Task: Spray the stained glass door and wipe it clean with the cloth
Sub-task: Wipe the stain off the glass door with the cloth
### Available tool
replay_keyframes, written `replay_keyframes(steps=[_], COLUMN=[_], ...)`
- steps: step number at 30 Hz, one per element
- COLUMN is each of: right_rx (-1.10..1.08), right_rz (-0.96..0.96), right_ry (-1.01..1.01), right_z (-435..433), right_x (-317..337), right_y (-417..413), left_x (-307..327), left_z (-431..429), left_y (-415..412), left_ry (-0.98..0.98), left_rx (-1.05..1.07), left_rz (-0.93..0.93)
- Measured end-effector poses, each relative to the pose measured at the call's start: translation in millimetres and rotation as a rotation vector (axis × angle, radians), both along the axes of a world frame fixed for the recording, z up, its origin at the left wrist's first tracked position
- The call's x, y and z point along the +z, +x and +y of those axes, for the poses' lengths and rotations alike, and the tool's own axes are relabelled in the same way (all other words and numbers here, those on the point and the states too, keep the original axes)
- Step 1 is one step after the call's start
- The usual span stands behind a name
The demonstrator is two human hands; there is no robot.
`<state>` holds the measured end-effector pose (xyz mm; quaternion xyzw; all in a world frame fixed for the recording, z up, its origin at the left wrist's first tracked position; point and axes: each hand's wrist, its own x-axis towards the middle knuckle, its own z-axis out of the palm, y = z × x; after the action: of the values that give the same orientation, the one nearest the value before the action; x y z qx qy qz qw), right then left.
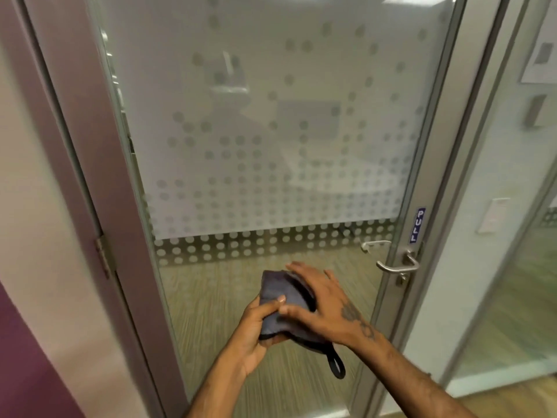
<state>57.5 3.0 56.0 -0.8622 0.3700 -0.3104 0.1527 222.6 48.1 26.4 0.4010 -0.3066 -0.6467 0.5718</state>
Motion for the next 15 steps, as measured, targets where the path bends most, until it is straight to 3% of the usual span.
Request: replay_keyframes(steps=[2, 4, 8, 10, 15], right_rx=[-0.213, -0.357, -0.297, -0.266, -0.484], right_rz=[-0.224, -0.425, -0.813, -0.898, -1.002], right_ry=[0.119, 0.373, 0.847, 0.876, 0.777], right_z=[4, 10, 25, 40, 77], right_x=[-6, -13, -29, -27, -29], right_y=[-19, -39, -93, -120, -204], left_x=[-4, -3, -5, -6, -14], left_z=[-2, -5, -6, -4, 4], left_y=[-13, -29, -78, -107, -187], left_ry=[-0.015, -0.01, 0.006, 0.001, -0.007], left_rx=[-0.026, -0.037, -0.105, -0.155, -0.316], left_rz=[0.013, 0.027, 0.007, -0.011, -0.079])
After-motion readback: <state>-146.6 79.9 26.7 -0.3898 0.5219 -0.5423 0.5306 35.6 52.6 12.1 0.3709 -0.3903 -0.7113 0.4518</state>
